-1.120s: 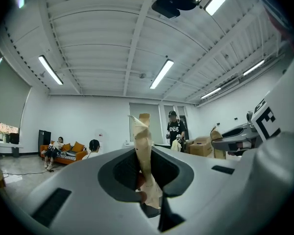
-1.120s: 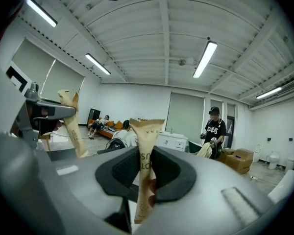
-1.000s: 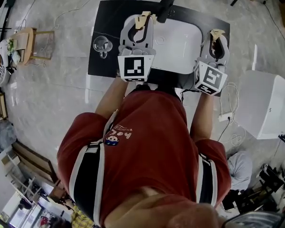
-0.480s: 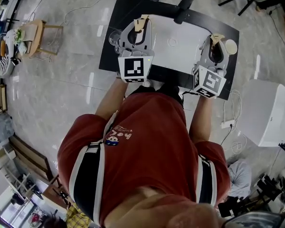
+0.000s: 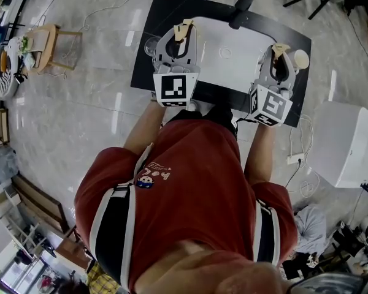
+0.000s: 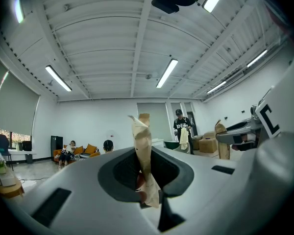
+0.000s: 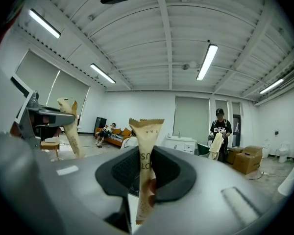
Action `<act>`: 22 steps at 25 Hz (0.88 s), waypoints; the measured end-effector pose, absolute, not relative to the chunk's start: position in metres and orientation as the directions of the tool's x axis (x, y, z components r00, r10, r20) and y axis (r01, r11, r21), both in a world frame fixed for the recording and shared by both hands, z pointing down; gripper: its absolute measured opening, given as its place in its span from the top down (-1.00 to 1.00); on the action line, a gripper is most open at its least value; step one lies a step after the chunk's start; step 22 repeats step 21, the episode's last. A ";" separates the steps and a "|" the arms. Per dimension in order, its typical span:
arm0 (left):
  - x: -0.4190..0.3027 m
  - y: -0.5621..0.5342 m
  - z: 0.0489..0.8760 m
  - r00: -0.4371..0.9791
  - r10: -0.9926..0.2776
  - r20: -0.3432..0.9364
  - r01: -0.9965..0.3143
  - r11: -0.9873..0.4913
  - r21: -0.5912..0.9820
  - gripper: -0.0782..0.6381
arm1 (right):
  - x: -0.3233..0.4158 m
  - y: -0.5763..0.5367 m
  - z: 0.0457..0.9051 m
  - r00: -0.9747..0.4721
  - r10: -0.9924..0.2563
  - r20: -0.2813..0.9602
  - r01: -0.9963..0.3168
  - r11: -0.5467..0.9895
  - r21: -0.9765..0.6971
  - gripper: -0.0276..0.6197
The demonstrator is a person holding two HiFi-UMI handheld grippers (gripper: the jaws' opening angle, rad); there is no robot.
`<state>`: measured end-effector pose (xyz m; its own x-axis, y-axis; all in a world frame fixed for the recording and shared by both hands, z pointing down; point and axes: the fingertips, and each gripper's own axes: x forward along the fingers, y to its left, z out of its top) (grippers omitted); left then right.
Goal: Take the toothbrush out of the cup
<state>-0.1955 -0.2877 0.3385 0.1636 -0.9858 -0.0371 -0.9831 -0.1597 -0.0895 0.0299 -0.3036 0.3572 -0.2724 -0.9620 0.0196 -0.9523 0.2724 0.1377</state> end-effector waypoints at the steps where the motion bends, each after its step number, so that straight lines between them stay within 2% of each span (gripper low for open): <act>1: -0.196 -0.288 0.339 0.163 -0.986 -0.036 -0.983 -0.160 -0.089 0.65 | 0.030 -0.304 0.358 -0.272 -0.962 0.021 -0.952 0.273 0.138 0.68; 22: -0.188 -0.294 0.336 0.169 -0.985 -0.046 -0.982 -0.164 -0.089 0.65 | 0.036 -0.307 0.354 -0.279 -0.960 0.020 -0.948 0.279 0.156 0.68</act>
